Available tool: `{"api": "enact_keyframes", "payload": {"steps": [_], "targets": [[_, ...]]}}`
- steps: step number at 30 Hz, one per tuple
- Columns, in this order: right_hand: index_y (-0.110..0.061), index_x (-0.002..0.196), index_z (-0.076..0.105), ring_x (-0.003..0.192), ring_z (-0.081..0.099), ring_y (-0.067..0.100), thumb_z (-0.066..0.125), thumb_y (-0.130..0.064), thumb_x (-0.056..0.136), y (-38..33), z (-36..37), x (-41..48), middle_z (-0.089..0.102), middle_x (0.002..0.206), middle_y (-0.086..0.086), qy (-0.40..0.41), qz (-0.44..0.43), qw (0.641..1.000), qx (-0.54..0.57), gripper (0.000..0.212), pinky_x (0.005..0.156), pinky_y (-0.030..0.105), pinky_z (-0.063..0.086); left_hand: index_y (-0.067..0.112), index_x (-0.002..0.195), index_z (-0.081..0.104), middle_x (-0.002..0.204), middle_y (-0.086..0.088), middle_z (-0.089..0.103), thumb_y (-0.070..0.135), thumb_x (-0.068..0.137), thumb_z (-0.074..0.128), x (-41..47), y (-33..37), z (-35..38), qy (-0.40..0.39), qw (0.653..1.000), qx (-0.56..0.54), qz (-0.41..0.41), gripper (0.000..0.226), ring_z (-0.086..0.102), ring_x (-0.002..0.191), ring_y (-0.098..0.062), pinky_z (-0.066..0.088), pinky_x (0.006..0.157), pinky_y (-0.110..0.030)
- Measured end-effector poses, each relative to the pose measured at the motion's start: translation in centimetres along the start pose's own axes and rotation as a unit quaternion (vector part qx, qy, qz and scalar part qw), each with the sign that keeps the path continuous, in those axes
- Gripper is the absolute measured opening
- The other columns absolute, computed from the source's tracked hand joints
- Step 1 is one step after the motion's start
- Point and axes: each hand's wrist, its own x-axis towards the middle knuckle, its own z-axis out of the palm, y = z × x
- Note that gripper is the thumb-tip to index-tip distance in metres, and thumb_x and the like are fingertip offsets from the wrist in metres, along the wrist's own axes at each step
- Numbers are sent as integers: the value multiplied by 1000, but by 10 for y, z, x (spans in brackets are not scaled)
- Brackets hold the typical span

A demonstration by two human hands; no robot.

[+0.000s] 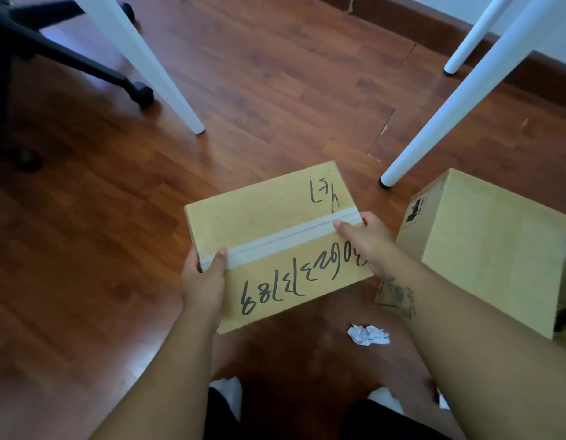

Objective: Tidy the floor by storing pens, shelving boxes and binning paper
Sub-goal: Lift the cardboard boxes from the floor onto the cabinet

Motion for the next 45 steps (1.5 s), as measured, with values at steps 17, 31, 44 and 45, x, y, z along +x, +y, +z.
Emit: {"api": "enact_keyframes", "payload": {"steps": [17, 31, 44, 45], "targets": [[-22, 93, 61, 84, 69, 20, 72, -33, 84, -170, -123, -237, 71, 96, 1, 84, -145, 984, 55, 18, 79, 40, 58, 26, 103, 61, 99, 4, 69, 45, 82, 71, -122, 249, -84, -89, 968, 83, 218, 30, 66, 84, -17, 57, 82, -42], [-8, 108, 60, 82, 71, 23, 69, -37, 86, -219, -229, -526, 73, 94, 7, 169, -242, 954, 42, 37, 73, 36, 58, 19, 115, 60, 98, -3, 69, 57, 80, 67, -334, 406, -206, -160, 904, 151, 366, 52, 67, 84, -25, 56, 72, -40], [-6, 107, 57, 82, 67, 24, 70, -31, 86, -111, -382, -730, 69, 95, 11, 355, -149, 921, 53, 35, 76, 37, 55, 14, 108, 63, 96, -5, 70, 53, 85, 64, -544, 412, -122, -347, 782, 175, 488, 46, 67, 86, -25, 55, 69, -36], [-5, 112, 56, 81, 67, 24, 72, -29, 85, -104, -393, -748, 68, 96, 12, 373, -141, 916, 51, 39, 74, 37, 55, 14, 107, 64, 95, -5, 70, 54, 85, 64, -561, 412, -113, -360, 770, 174, 498, 45, 67, 86, -25, 55, 73, -37]]}}
